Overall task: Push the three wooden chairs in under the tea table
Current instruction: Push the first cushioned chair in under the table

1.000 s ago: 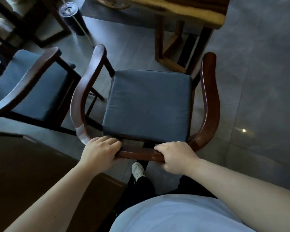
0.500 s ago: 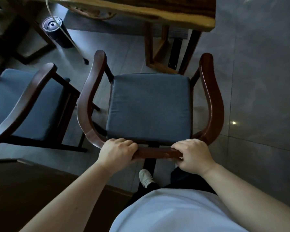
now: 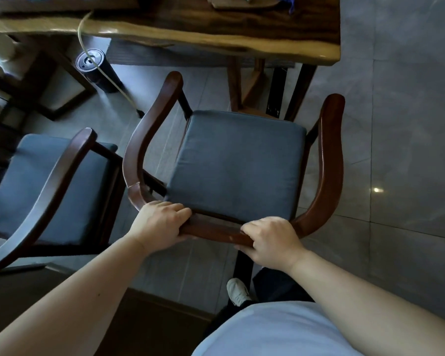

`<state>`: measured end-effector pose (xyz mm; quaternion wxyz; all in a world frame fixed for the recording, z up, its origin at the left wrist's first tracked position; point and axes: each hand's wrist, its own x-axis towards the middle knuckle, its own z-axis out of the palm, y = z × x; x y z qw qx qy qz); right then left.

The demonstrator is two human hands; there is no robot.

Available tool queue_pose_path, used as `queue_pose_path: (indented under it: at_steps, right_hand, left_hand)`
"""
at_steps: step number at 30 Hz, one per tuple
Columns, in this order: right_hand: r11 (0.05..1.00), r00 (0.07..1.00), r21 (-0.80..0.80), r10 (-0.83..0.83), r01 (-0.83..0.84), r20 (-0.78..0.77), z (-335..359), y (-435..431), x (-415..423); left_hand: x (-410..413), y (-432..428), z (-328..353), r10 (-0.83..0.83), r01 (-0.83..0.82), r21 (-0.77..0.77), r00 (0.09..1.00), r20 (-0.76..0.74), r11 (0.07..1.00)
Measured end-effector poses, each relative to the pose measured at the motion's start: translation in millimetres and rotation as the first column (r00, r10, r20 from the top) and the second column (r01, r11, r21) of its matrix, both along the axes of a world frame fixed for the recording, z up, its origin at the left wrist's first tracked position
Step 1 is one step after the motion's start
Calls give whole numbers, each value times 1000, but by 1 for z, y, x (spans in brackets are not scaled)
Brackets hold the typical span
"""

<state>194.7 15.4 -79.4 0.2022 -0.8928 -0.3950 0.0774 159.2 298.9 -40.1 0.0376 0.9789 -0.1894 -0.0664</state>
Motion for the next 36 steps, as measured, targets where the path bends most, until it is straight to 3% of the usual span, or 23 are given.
queue_pose_path:
  at_steps: [7,15,19,27,36]
  right_hand:
    - [999,999,35,15,-14,-51,-7,0,4]
    - [978,978,14,-208,208,16,-1,7,-11]
    - [997,992,0,-81,81,101,-6,0,-5]
    - [1000,985,15,-30,28,173,-2,-28,28]
    - [987,977,60,-155,148,144,0,-40,43]
  left_hand:
    - [1,1,1,-28,28,4,999,-21,1000]
    - [5,10,-8,-128,125,-47,990,-54,991]
    - [7,10,-9,-179,176,-71,983,-35,982]
    - [26,-18,-9,-140,143,-114,989,37,983]
    - [42,-36,-16,-153,162,-121,985,77,979]
